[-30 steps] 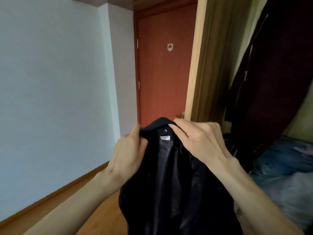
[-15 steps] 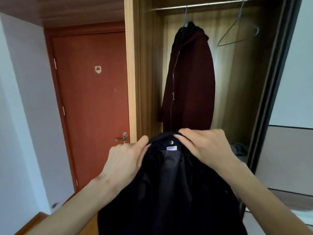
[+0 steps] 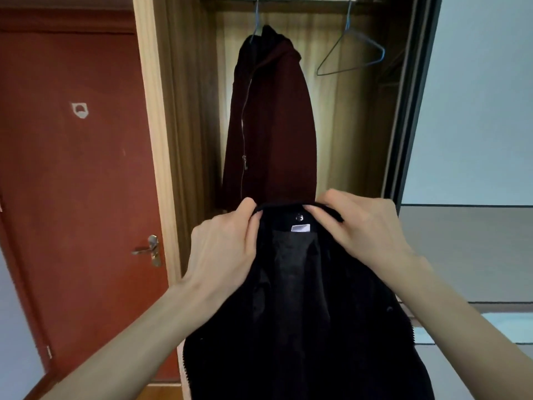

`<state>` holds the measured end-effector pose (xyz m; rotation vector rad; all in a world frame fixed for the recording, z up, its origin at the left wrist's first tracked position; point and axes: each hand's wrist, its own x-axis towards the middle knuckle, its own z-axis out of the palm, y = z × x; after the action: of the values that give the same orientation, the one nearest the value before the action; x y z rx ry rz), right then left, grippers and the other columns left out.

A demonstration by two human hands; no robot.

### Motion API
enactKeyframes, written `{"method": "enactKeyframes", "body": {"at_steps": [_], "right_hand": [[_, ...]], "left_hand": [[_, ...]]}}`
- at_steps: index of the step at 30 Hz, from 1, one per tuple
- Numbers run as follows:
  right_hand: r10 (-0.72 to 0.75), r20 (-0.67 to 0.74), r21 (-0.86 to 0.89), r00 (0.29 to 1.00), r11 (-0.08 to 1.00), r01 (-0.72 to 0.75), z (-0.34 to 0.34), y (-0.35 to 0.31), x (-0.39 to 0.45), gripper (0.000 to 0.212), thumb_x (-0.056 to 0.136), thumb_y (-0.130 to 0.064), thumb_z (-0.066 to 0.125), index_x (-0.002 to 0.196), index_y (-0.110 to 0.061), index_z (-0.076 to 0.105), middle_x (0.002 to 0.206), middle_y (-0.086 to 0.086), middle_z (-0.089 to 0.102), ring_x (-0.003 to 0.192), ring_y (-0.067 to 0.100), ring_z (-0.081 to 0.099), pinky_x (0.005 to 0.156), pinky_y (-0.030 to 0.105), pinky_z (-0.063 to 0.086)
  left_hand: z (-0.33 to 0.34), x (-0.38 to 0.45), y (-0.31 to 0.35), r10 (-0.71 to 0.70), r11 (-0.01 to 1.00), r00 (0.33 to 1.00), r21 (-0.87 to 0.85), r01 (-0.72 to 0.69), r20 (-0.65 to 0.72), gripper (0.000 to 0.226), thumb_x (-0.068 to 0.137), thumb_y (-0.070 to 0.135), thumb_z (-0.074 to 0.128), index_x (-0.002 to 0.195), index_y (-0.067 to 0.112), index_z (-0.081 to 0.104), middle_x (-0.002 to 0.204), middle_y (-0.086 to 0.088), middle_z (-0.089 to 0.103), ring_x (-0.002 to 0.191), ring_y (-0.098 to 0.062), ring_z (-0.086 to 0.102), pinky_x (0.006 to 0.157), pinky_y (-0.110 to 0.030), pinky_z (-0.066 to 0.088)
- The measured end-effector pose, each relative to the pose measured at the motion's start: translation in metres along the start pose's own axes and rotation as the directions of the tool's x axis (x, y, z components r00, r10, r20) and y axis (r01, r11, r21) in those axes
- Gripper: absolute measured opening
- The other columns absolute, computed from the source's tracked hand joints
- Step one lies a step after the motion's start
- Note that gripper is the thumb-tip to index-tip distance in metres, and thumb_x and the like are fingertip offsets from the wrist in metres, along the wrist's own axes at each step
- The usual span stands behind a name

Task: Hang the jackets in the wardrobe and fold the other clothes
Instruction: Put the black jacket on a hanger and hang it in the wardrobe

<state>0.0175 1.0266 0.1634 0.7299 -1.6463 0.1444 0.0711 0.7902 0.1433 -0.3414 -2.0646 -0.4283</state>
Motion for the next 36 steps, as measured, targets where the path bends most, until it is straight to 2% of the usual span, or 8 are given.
{"method": "enactKeyframes", "body": {"at_steps": [2, 5, 8, 13, 16, 22, 31, 36], "right_hand": [[0.002, 0.021, -0.012, 1.0, 1.0, -0.001, 0.006, 0.013, -0.002, 0.034, 0.105, -0.042, 0.059, 0.087, -0.016, 0.07, 0.066, -0.008, 0.062, 0.053, 0.016, 0.061, 0.039, 0.032, 0.04], [0.037, 0.077, 0.009, 0.996, 0.999, -0.038, 0.017, 0.033, -0.001, 0.03, 0.106, -0.042, 0.059, 0.09, -0.018, 0.07, 0.066, -0.009, 0.06, 0.054, 0.014, 0.059, 0.041, 0.034, 0.043], [0.095, 0.123, 0.072, 0.988, 0.992, -0.104, 0.025, 0.056, 0.0, 0.028, 0.106, -0.042, 0.055, 0.095, -0.02, 0.068, 0.065, -0.01, 0.058, 0.055, 0.014, 0.058, 0.045, 0.035, 0.045], [0.167, 0.202, 0.065, 0.965, 0.981, -0.183, 0.044, 0.096, -0.004, 0.045, 0.109, -0.052, 0.032, 0.104, -0.02, 0.062, 0.058, -0.007, 0.055, 0.051, 0.019, 0.056, 0.049, 0.04, 0.049], [0.171, 0.206, 0.137, 0.963, 0.97, -0.202, 0.061, 0.114, 0.001, 0.042, 0.109, -0.052, 0.032, 0.104, -0.02, 0.059, 0.057, -0.005, 0.055, 0.051, 0.02, 0.055, 0.052, 0.042, 0.049], [0.155, 0.173, 0.183, 0.973, 0.965, -0.187, 0.089, 0.142, 0.03, 0.04, 0.106, -0.053, 0.037, 0.098, -0.021, 0.058, 0.053, -0.008, 0.046, 0.049, 0.022, 0.052, 0.05, 0.043, 0.049], [0.211, 0.081, 0.14, 0.974, 0.965, -0.22, 0.128, 0.178, 0.083, 0.034, 0.104, -0.053, 0.048, 0.09, -0.024, 0.058, 0.056, -0.006, 0.05, 0.052, 0.022, 0.051, 0.05, 0.035, 0.043], [0.192, 0.062, 0.208, 0.98, 0.957, -0.2, 0.143, 0.2, 0.115, 0.035, 0.107, -0.049, 0.046, 0.081, -0.025, 0.048, 0.054, -0.003, 0.041, 0.052, 0.028, 0.044, 0.05, 0.042, 0.041]], "left_hand": [[0.019, 0.011, 0.004, -0.046, 0.993, 0.999, -0.104, 0.046, 0.003, 0.018, 0.108, 0.027, 0.043, 0.094, 0.022, 0.054, 0.053, 0.011, 0.047, 0.042, -0.008, 0.048, 0.043, -0.024, 0.033], [0.048, 0.032, 0.007, -0.135, 0.913, 0.986, -0.373, 0.163, 0.099, 0.023, 0.11, 0.029, 0.041, 0.097, 0.021, 0.059, 0.064, 0.001, 0.063, 0.054, -0.021, 0.061, 0.056, -0.048, 0.052], [0.064, 0.059, 0.007, -0.094, 0.858, 0.983, -0.487, 0.162, 0.16, 0.024, 0.108, 0.033, 0.049, 0.091, 0.024, 0.063, 0.067, 0.0, 0.065, 0.058, -0.021, 0.059, 0.059, -0.042, 0.051], [0.086, 0.098, 0.004, 0.152, 0.93, 0.985, -0.348, -0.117, 0.075, 0.039, 0.104, 0.049, 0.051, 0.079, 0.02, 0.057, 0.049, -0.002, 0.047, 0.044, -0.024, 0.046, 0.047, -0.03, 0.033], [0.101, 0.121, 0.002, 0.213, 0.961, 0.977, -0.175, -0.213, -0.016, 0.043, 0.104, 0.052, 0.043, 0.076, 0.02, 0.047, 0.045, 0.004, 0.038, 0.041, -0.022, 0.043, 0.044, -0.034, 0.037], [0.135, 0.165, -0.009, 0.174, 0.983, 0.978, -0.031, -0.178, -0.117, 0.042, 0.106, 0.051, 0.039, 0.074, 0.023, 0.04, 0.046, 0.009, 0.032, 0.041, -0.021, 0.041, 0.045, -0.037, 0.042], [0.159, 0.236, -0.026, 0.1, 0.988, 0.985, -0.107, -0.116, -0.139, 0.046, 0.106, 0.048, 0.045, 0.069, 0.02, 0.04, 0.047, 0.004, 0.039, 0.046, -0.023, 0.046, 0.05, -0.037, 0.039], [0.165, 0.285, -0.027, 0.086, 0.979, 0.979, -0.164, -0.117, -0.186, 0.052, 0.104, 0.044, 0.052, 0.062, 0.02, 0.033, 0.048, 0.002, 0.039, 0.051, -0.029, 0.045, 0.053, -0.039, 0.035]]}}
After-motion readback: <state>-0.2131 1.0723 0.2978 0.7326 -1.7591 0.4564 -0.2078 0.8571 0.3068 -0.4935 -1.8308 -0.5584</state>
